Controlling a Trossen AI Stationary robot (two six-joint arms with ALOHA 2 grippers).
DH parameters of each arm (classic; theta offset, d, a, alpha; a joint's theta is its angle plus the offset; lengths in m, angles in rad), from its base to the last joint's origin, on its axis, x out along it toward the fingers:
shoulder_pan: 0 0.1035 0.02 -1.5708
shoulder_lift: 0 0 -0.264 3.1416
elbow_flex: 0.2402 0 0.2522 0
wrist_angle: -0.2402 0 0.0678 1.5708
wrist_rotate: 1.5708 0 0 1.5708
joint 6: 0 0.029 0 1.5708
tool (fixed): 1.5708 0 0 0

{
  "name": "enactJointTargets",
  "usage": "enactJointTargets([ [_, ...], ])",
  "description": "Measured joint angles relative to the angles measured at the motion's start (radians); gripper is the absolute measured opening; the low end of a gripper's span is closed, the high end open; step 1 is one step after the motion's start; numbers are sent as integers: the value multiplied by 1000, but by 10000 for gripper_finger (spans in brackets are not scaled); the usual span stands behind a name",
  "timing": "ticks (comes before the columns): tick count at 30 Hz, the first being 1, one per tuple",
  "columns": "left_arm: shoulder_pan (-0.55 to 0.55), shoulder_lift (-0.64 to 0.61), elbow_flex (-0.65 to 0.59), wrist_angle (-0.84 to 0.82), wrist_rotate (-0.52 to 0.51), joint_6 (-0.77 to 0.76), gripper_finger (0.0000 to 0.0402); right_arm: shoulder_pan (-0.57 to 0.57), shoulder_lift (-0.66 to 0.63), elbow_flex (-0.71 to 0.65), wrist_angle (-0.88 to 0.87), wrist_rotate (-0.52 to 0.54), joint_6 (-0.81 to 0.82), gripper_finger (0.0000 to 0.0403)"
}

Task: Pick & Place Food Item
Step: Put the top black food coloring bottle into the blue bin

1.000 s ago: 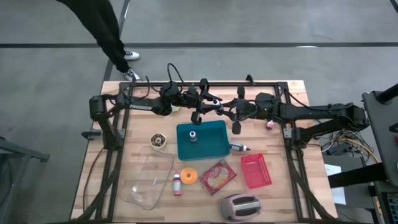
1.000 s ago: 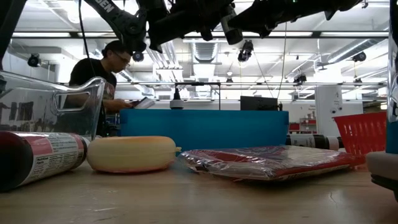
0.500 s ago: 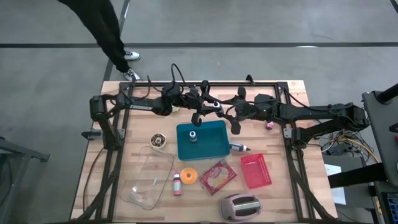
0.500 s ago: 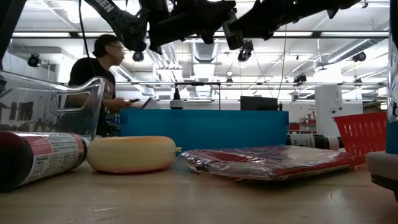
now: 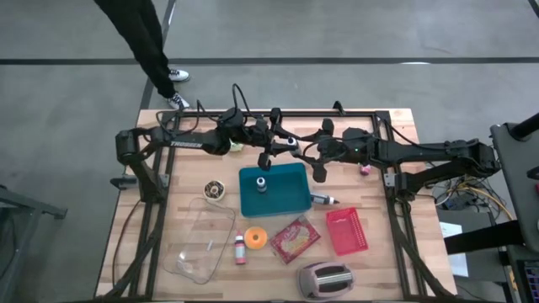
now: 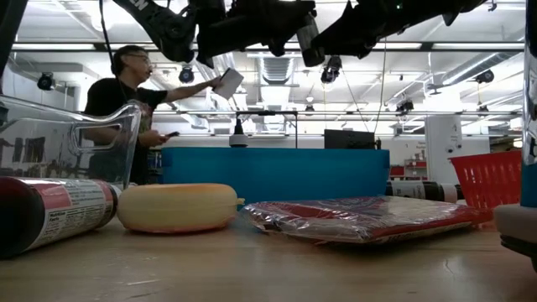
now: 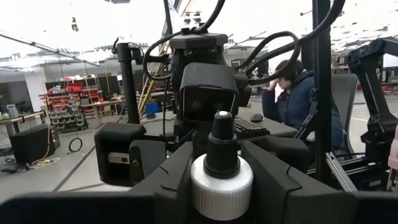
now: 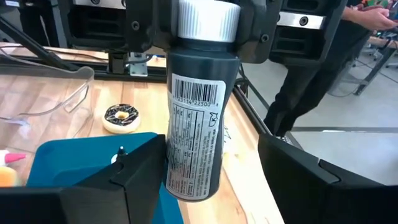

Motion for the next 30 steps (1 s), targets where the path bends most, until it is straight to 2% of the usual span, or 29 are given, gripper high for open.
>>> enactJointTargets([
  [14,26,0,-7,-22,24,-1,112,-1,-30,-1,-89,31,-5,251],
  [22,30,-14,-9,-121,26,35,112,0,-168,-6,-200,57,8,245],
  [30,30,-32,-77,-141,28,55,112,3,-361,-93,-163,16,6,242],
])
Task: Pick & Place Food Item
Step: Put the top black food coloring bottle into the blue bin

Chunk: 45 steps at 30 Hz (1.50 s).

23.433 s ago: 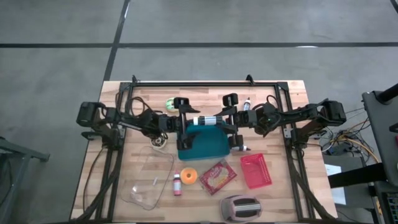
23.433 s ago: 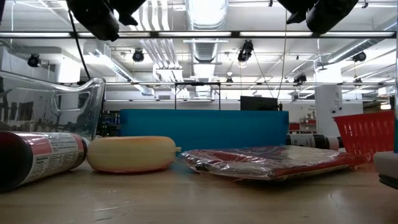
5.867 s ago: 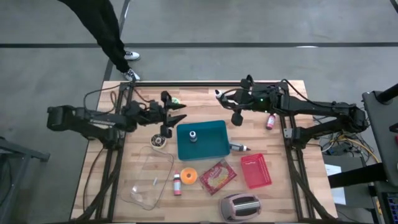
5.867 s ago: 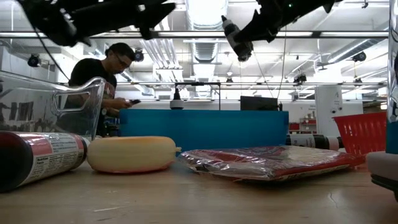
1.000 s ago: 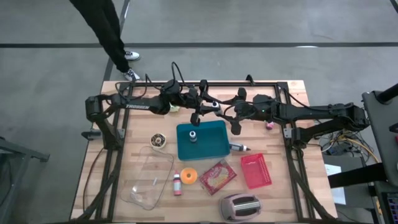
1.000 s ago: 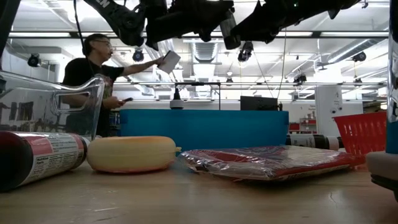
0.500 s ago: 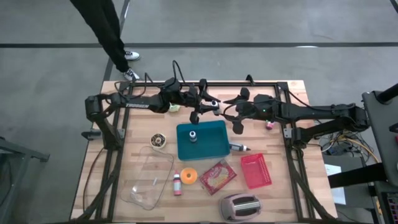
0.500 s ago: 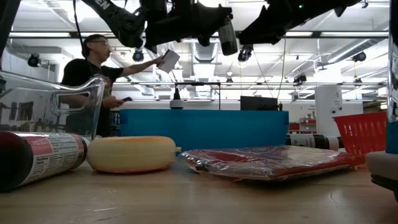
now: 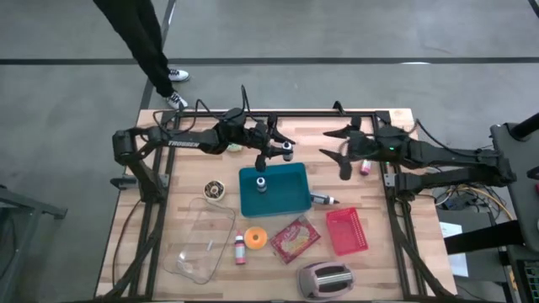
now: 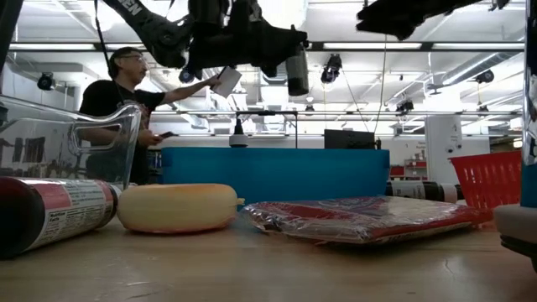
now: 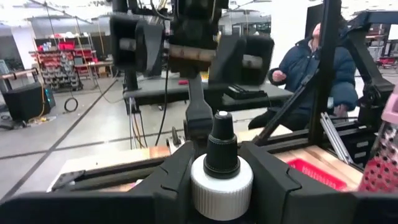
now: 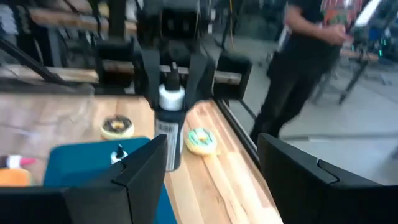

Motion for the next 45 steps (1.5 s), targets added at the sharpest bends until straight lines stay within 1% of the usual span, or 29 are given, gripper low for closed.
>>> enactJointTargets([
  [2,0,-22,-30,13,-1,-1,112,0,-56,-47,41,-16,2,242],
  [7,-8,-81,-102,46,-14,-16,112,0,-177,-169,140,-19,28,240],
  [10,-22,-98,-132,46,-20,-21,112,0,-220,-227,163,-19,47,240],
  [13,-40,-99,-153,51,-53,-23,112,0,-244,-257,172,-19,64,240],
  [24,-98,-30,-184,70,-149,-40,112,0,-249,-279,174,-19,68,240],
  [33,-102,9,-235,165,-180,-87,112,0,-251,-279,174,-19,49,240],
  [43,-103,13,-266,165,-221,-70,112,0,-251,-279,174,-18,38,240],
  [45,-105,29,-265,195,-224,-72,112,0,-251,-279,174,-18,38,240],
])
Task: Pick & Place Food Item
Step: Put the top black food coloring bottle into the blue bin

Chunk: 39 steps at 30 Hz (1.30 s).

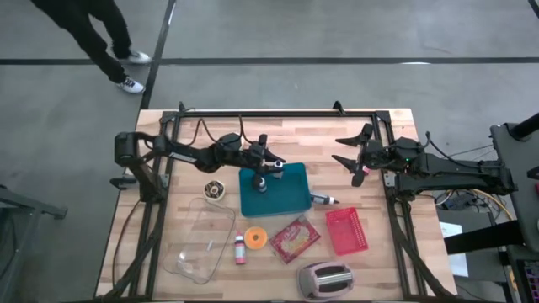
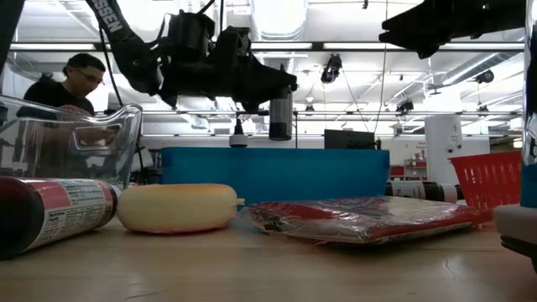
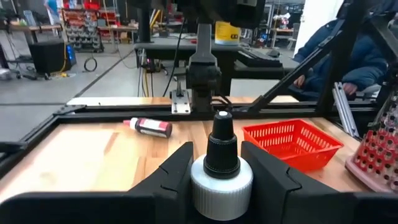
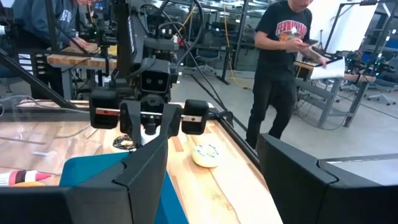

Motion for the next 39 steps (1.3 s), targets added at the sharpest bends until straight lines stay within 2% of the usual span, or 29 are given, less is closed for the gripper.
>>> enactJointTargets([
  [7,-8,91,31,44,0,-21,112,0,1,0,1,0,1,240],
  [24,-9,200,57,84,21,-25,112,0,2,0,0,0,0,240],
  [26,-6,203,70,76,59,-15,112,0,2,0,0,0,1,240],
  [32,31,189,135,-41,267,45,112,0,2,0,0,-1,2,240],
  [38,88,203,193,-88,559,99,112,0,2,-1,-4,-4,5,240],
  [39,93,207,199,-90,583,105,112,0,2,-1,-6,-4,5,240],
])
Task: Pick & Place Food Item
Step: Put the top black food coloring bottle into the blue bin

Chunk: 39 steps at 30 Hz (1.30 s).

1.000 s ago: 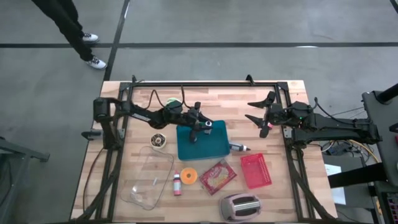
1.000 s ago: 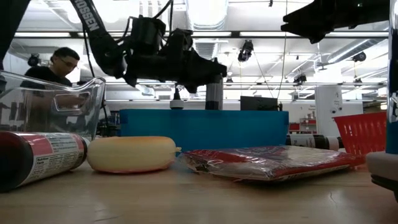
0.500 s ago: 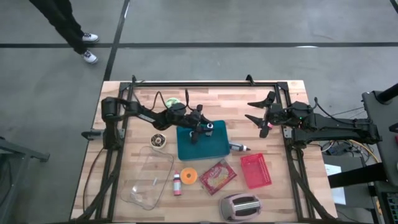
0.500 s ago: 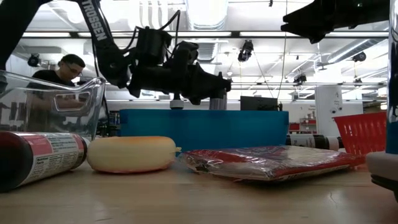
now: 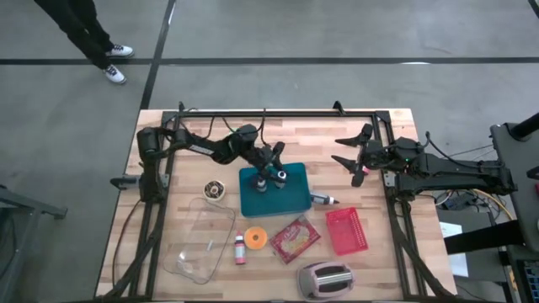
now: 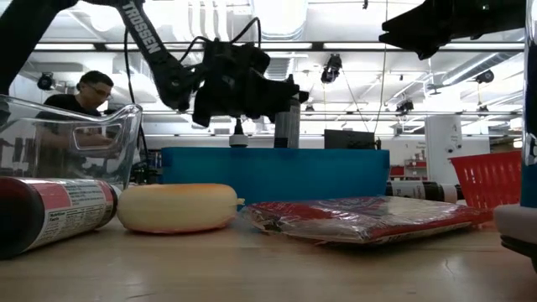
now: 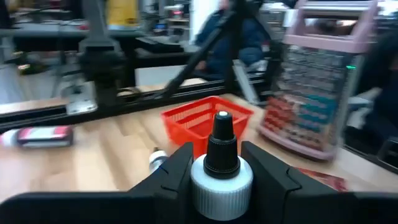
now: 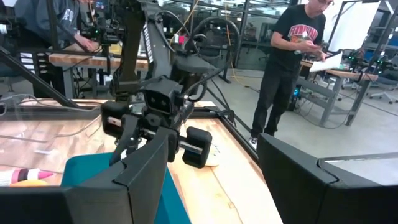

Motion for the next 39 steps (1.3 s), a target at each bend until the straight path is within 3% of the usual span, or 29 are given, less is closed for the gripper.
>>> enactJointTargets([
  [14,41,157,196,-13,183,-22,112,0,0,0,-1,0,-4,240],
  [23,79,230,338,-60,389,-31,112,0,0,0,-19,0,-12,240],
  [39,90,434,550,-60,510,-14,112,0,0,0,-18,0,-19,240],
])
